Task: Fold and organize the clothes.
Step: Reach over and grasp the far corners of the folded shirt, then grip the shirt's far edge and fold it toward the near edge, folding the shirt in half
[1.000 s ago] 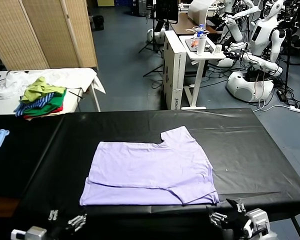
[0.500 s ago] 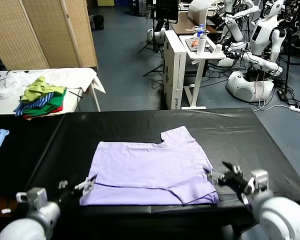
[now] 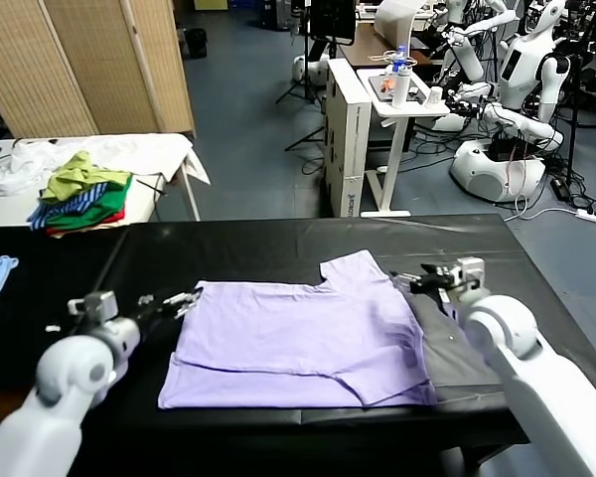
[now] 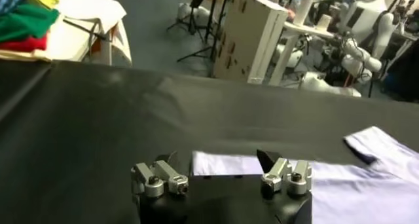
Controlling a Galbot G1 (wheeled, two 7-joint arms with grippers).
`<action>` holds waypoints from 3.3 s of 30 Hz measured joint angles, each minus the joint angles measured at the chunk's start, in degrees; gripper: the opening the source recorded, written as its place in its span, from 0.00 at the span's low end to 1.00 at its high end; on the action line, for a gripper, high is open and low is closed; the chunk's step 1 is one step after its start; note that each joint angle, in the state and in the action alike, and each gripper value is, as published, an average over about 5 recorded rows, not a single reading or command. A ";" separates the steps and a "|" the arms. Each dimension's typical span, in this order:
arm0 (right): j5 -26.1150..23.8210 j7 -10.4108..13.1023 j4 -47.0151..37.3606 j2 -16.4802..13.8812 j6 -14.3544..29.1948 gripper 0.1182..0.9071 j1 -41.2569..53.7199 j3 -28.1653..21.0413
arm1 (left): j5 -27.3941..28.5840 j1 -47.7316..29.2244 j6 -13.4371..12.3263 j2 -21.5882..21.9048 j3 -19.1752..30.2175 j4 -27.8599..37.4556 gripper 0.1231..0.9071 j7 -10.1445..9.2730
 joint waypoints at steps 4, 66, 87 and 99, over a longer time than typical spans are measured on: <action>-0.33 -0.47 -1.29 0.76 0.01 1.00 0.94 -1.34 | 1.29 -3.54 -0.13 -0.67 2.59 3.79 1.00 0.20; -2.71 -1.33 -9.43 5.89 0.12 0.30 4.55 -5.79 | 4.13 -5.32 -0.31 -1.70 6.54 9.50 0.43 1.45; -2.48 -3.30 -3.92 4.20 6.38 0.03 0.90 -2.54 | 3.58 -3.95 -0.66 -1.44 5.06 7.02 0.03 1.21; -1.44 -3.57 3.58 1.11 5.68 0.03 -4.13 2.29 | 2.30 0.60 -0.86 1.13 1.25 -0.15 0.03 1.06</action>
